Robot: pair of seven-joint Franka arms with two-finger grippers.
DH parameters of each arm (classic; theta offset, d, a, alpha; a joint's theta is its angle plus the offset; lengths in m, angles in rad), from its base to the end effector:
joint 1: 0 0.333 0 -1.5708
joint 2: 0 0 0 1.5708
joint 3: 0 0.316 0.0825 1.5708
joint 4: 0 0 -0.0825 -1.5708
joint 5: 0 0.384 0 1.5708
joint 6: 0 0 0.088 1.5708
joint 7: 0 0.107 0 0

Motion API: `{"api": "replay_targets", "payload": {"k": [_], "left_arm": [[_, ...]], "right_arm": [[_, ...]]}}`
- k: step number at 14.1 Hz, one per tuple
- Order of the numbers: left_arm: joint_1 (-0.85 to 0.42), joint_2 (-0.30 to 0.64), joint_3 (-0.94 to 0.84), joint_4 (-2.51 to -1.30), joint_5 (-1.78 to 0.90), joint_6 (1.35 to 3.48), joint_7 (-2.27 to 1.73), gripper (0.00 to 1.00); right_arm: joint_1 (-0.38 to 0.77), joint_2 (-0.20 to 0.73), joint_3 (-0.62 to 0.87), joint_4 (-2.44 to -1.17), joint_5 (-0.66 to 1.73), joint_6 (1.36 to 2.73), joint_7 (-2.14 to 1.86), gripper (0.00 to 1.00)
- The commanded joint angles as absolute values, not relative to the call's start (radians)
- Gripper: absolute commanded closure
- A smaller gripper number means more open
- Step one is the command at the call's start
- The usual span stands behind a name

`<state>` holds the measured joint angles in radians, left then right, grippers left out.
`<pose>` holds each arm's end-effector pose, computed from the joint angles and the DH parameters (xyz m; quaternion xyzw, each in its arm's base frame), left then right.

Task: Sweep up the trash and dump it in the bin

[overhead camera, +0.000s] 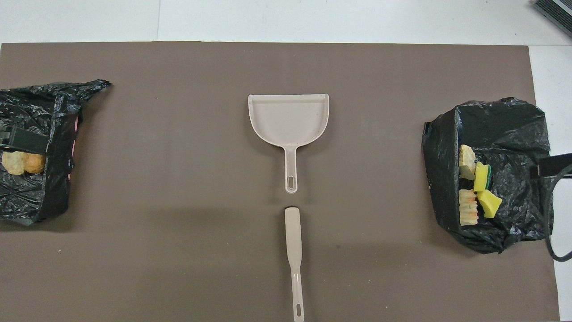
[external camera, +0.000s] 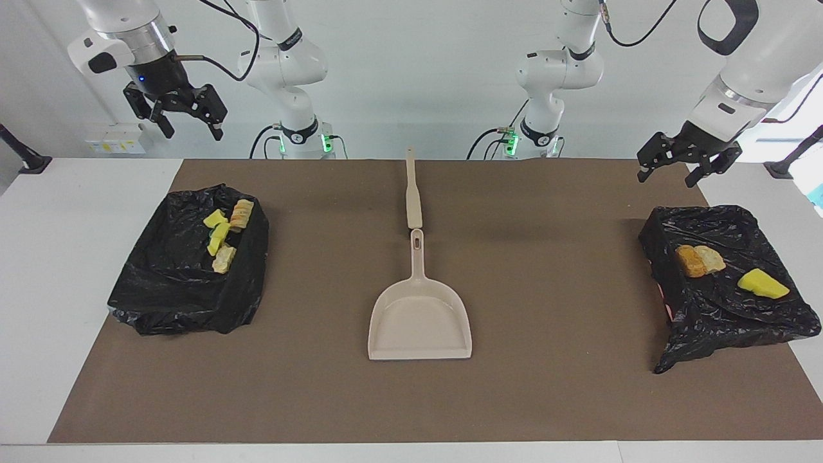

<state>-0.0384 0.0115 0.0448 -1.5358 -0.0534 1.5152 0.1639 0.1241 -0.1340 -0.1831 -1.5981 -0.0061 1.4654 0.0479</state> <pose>0.5526 -0.0026 0.6299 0.9963 -0.0797 -0.0137 0.0277 0.5001 -0.0377 0.6720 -0.9986 0.0529 0.0004 0.0091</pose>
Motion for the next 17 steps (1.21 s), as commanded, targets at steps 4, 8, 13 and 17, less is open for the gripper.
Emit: {"api": "replay_targets", "payload": {"k": [4,8,13,17], "left_arm": [[-0.052,-0.058,0.049,-1.634,-0.020,1.532,0.153,0.00],[-0.052,-0.057,0.048,-1.631,-0.015,1.532,0.161,0.00],[-0.054,-0.057,0.034,-1.632,-0.008,1.526,0.164,0.00],[-0.052,-0.058,0.034,-1.632,-0.008,1.528,0.166,0.00]], "right_arm": [[0.121,-0.150,-0.176,-1.624,-0.017,1.493,0.020,0.00],[0.115,-0.150,-0.176,-1.624,-0.017,1.491,0.020,0.00],[0.118,-0.150,-0.178,-1.625,-0.017,1.490,0.020,0.00],[0.118,-0.150,-0.176,-1.626,-0.017,1.491,0.020,0.00]]}}
